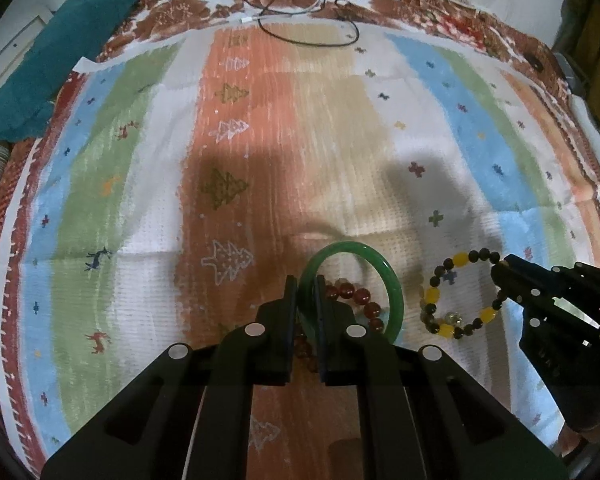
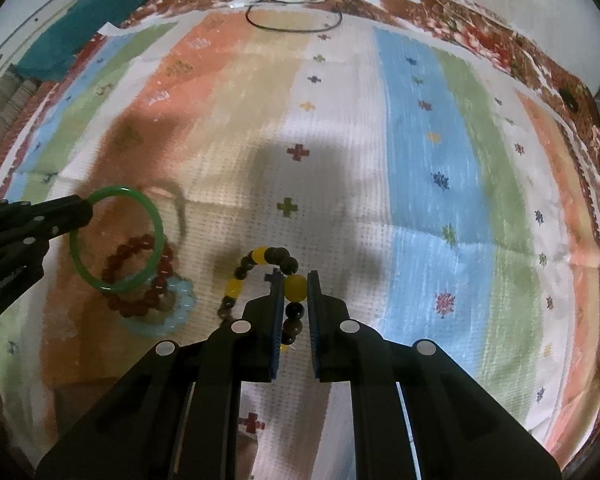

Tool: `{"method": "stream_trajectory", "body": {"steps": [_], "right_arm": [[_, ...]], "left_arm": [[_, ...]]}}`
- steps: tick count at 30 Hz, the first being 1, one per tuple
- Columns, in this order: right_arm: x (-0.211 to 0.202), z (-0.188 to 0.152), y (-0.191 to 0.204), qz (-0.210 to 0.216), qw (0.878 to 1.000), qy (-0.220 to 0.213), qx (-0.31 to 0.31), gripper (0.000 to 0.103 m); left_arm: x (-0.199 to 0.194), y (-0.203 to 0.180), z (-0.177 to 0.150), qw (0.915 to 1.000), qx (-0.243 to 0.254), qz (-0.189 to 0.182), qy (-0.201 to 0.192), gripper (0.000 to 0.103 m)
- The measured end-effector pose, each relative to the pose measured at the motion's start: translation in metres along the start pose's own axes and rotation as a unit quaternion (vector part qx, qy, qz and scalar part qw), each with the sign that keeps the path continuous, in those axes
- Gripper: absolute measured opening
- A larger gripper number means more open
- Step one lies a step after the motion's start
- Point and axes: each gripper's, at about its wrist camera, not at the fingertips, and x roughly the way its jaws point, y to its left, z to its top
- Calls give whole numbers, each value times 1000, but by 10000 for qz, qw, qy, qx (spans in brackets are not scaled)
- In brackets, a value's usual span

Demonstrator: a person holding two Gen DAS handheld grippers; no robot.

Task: Organize jewelry
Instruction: 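Lift both held bracelets and carry them over the silver tin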

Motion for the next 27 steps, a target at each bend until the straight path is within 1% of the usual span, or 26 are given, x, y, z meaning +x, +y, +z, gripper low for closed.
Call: {"method": "stream_trajectory", "body": {"steps": [10,16,19,27], "right_arm": [[-38,-5,4,176,9992,-371,36,12],[-52,-11,3,249,9984,-494,92,12],[-60,-15,4,303,9979,-558,100,12],[-78,-25,6,347,9968,-716,111,12]], "left_arm": [[-27,1,-10,9997,-47,-9,-231,8],[-41,1,-21,9995,-25,42,-310,8],[-53,-3,-26,9990,49,112,-435,8],[-74,-11,-36,9981,79,-15,-603,8]]}}
